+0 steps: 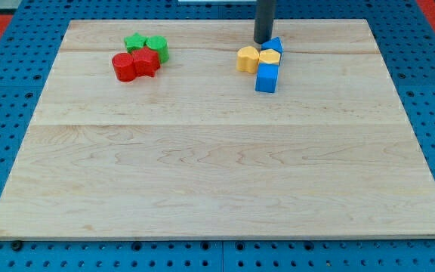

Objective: Place the blue triangle bottom right to the yellow hexagon

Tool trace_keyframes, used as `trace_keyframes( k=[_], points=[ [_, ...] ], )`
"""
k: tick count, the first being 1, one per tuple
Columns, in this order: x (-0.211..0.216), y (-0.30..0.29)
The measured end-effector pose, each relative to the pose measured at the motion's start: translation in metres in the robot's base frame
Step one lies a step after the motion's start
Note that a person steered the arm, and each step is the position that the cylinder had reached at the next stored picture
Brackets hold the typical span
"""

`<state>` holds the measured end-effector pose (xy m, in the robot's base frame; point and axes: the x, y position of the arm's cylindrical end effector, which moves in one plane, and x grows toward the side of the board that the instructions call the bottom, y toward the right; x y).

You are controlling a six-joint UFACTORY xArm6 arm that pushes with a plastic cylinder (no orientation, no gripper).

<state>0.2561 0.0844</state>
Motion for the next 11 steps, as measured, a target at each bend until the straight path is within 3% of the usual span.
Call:
trace_keyframes(
  k=[1, 4, 5, 7, 8, 11],
  points=[
    [0.020, 0.003],
    [0.030, 0.113],
    [0.053, 0.156],
    [0.048, 0.127],
    [0.047, 0.073],
    [0.086, 0.069]
  ],
)
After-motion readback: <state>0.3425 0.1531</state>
